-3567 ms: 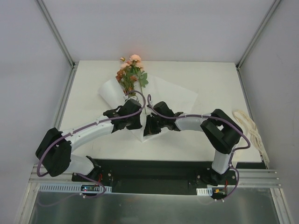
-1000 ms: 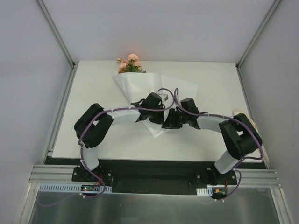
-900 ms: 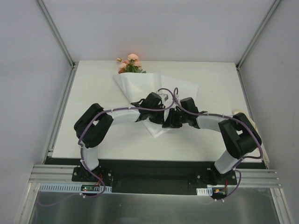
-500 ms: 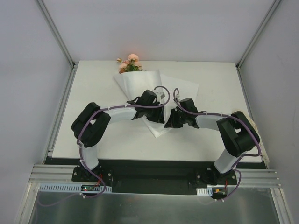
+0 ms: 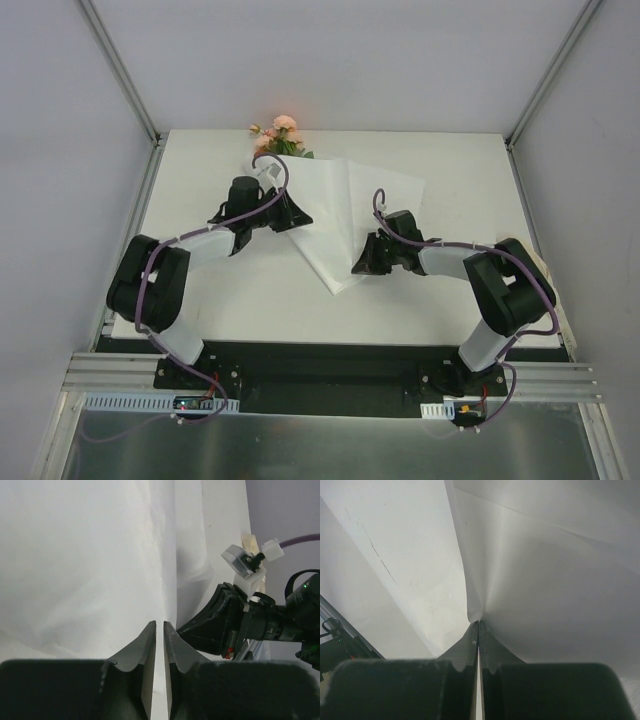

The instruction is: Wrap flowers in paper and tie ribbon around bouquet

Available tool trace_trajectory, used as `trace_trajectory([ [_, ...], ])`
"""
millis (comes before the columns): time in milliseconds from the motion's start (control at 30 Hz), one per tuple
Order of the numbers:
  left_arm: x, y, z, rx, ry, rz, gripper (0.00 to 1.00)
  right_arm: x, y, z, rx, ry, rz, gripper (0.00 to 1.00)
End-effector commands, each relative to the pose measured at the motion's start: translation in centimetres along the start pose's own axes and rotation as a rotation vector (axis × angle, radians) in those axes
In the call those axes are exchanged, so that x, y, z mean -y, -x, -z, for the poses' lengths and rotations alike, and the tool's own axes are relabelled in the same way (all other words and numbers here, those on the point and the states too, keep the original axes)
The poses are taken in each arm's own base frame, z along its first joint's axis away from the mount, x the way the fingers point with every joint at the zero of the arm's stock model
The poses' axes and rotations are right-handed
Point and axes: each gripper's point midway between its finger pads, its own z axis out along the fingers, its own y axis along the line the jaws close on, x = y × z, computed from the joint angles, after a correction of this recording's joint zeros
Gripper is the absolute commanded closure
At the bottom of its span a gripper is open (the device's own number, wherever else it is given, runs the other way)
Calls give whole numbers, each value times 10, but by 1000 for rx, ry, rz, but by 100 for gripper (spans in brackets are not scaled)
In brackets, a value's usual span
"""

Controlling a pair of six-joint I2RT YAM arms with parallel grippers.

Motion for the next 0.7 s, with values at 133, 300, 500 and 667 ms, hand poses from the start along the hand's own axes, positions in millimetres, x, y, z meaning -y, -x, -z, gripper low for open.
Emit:
trace_trajectory([
  [133,-57,9,-37,27,-34,164,100,2,4,4,18,-23,12,99],
  [300,-95,-4,-36,6,43,213,100,-5,11,23,12,-59,103,90],
  [500,-109,-21,-36,-32,63,226,100,-44,37,57,80,-103,271,52],
  [667,-108,-21,-37,-41,58,220,100,-98,27,45,49,12,335,44],
])
